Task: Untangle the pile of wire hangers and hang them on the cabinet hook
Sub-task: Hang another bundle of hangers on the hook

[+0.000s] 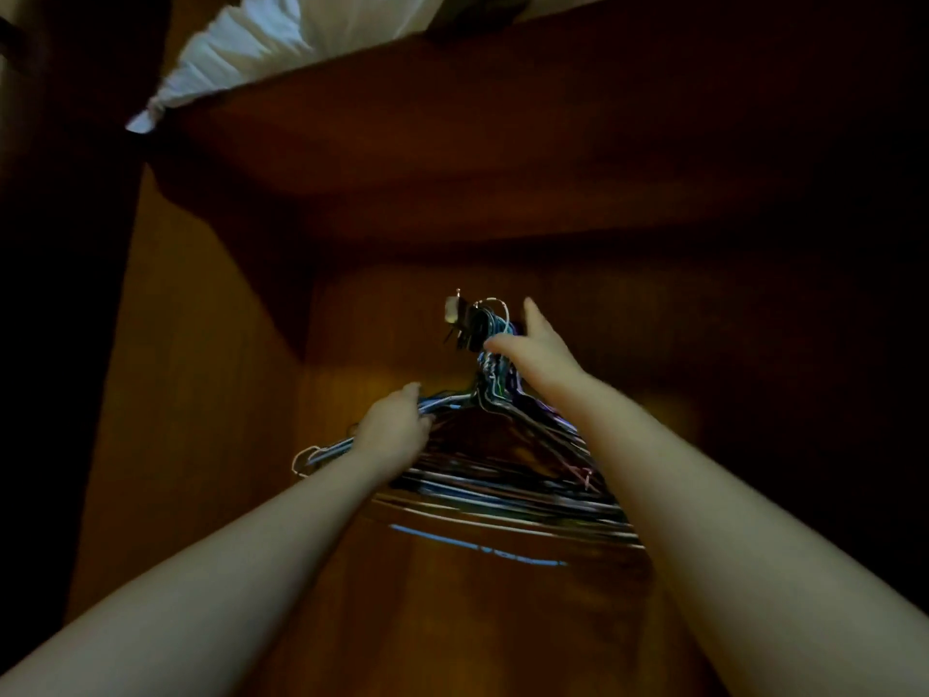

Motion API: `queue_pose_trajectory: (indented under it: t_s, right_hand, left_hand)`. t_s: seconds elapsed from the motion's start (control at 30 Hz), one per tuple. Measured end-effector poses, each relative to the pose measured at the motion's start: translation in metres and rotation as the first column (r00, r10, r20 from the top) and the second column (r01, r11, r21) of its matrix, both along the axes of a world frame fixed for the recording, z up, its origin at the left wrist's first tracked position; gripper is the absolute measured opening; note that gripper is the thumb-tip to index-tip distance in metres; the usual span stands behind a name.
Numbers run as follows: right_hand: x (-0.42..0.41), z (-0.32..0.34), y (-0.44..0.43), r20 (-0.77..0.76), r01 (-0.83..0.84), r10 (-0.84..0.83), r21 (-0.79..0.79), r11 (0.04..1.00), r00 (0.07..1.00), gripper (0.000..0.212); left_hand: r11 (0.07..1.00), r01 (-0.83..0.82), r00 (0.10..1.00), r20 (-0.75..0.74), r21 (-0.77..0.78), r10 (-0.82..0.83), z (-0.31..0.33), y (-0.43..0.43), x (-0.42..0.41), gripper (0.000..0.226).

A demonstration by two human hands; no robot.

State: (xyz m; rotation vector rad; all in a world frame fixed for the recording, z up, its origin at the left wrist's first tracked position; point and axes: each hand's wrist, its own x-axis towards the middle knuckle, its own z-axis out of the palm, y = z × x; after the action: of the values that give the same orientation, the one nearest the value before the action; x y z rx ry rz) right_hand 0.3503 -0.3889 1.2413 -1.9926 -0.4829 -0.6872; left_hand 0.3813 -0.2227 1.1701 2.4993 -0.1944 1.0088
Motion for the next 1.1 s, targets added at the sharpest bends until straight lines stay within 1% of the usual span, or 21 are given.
queue_pose_trajectory:
  t_s: [0.07, 0.13, 0.17, 0.2, 0.27, 0.3, 0.33, 0.4, 0.43, 0.53, 0.63, 0.7, 0.77, 0.83, 0.93, 0.97, 1.0, 1.07, 1.1]
  right_hand:
    - [0.004, 0.012, 0.006, -0.012, -0.01, 0.01, -0.086, 0.996, 1.0, 0.076]
    - [0.005, 0.014, 0.015, -0.001, -0.02, 0.02, -0.129, 0.991, 1.0, 0.056]
    - [0.005, 0.012, 0.017, 0.014, 0.011, -0.009, -0.17, 0.985, 1.0, 0.047]
    - [0.004, 0.01, 0.017, 0.037, 0.057, -0.049, -0.239, 0.969, 0.998, 0.047]
    - [0.006, 0.004, 0.009, 0.077, 0.194, -0.178, -0.395, 0.898, 0.981, 0.065]
    - [0.003, 0.0, 0.005, 0.109, 0.258, -0.234, -0.398, 0.88, 0.966, 0.071]
    - [0.0, -0.005, 0.002, 0.133, 0.283, -0.252, -0.345, 0.895, 0.958, 0.069]
    - [-0.013, -0.016, 0.002, 0.172, 0.286, -0.257, -0.172, 0.943, 0.951, 0.055]
    - [-0.024, -0.023, 0.004, 0.21, 0.306, -0.277, -0.119, 0.945, 0.938, 0.049]
    - [-0.053, -0.048, 0.017, 0.322, 0.381, -0.34, -0.074, 0.922, 0.884, 0.042]
    - [-0.088, -0.084, 0.039, 0.35, 0.394, -0.343, -0.083, 0.916, 0.872, 0.032]
    - [-0.11, -0.112, 0.06, 0.32, 0.403, -0.344, -0.14, 0.904, 0.883, 0.029]
    - [-0.133, -0.142, 0.083, 0.273, 0.389, -0.33, -0.2, 0.899, 0.903, 0.027]
    - [-0.163, -0.175, 0.109, 0.223, 0.365, -0.318, -0.219, 0.905, 0.922, 0.026]
    - [-0.21, -0.239, 0.152, 0.147, 0.335, -0.305, -0.269, 0.903, 0.941, 0.027]
    - [-0.224, -0.26, 0.168, 0.105, 0.332, -0.315, -0.288, 0.898, 0.943, 0.028]
    - [-0.241, -0.288, 0.189, 0.034, 0.331, -0.336, -0.298, 0.896, 0.941, 0.029]
    - [-0.259, -0.325, 0.214, -0.047, 0.328, -0.36, -0.312, 0.891, 0.932, 0.029]
    - [-0.273, -0.346, 0.229, -0.121, 0.313, -0.37, -0.337, 0.888, 0.921, 0.029]
  left_hand:
    - [1.0, 0.004, 0.999, -0.037, -0.005, -0.004, 0.004, 0.0, -0.003, 0.06]
    - [0.999, 0.021, 0.999, -0.042, 0.026, -0.02, 0.008, -0.002, -0.007, 0.064]
    - [0.999, 0.029, 0.999, -0.032, 0.029, -0.028, 0.01, -0.003, -0.01, 0.065]
    - [0.999, 0.035, 0.999, -0.021, 0.024, -0.034, 0.01, -0.004, -0.013, 0.065]
    - [0.999, 0.036, 0.999, -0.019, 0.017, -0.035, 0.008, -0.005, -0.02, 0.066]
    - [0.999, 0.029, 0.999, -0.02, 0.013, -0.029, 0.006, -0.004, -0.024, 0.066]
    - [1.0, 0.023, 1.0, -0.013, 0.004, -0.023, 0.004, -0.002, -0.029, 0.066]
    - [1.0, 0.018, 1.0, 0.026, -0.023, -0.018, 0.001, 0.004, -0.043, 0.064]
    - [0.999, 0.02, 0.999, 0.05, -0.04, -0.018, -0.001, 0.008, -0.052, 0.062]
    - [0.997, 0.043, 0.991, 0.13, -0.068, -0.034, -0.011, 0.019, -0.086, 0.052]
    - [0.991, 0.106, 0.975, 0.202, -0.08, -0.088, -0.031, 0.033, -0.123, 0.036]
    - [0.987, 0.143, 0.972, 0.196, -0.069, -0.128, -0.05, 0.045, -0.148, 0.027]
    - [0.986, 0.165, 0.972, 0.172, -0.034, -0.157, -0.072, 0.063, -0.173, 0.023]
    - [0.99, 0.143, 0.975, 0.175, -0.022, -0.136, -0.103, 0.09, -0.2, 0.023]
    - [0.992, 0.107, 0.982, 0.164, -0.071, -0.094, -0.167, 0.146, -0.244, 0.024]
    - [0.991, 0.108, 0.988, 0.123, -0.076, -0.098, -0.187, 0.166, -0.256, 0.025]
    - [0.992, 0.115, 0.992, 0.054, -0.054, -0.112, -0.212, 0.189, -0.271, 0.028]
    - [0.995, 0.099, 0.995, -0.017, 0.013, -0.098, -0.247, 0.217, -0.285, 0.037]
    - [0.996, 0.085, 0.994, -0.075, 0.035, -0.082, -0.268, 0.231, -0.297, 0.039]
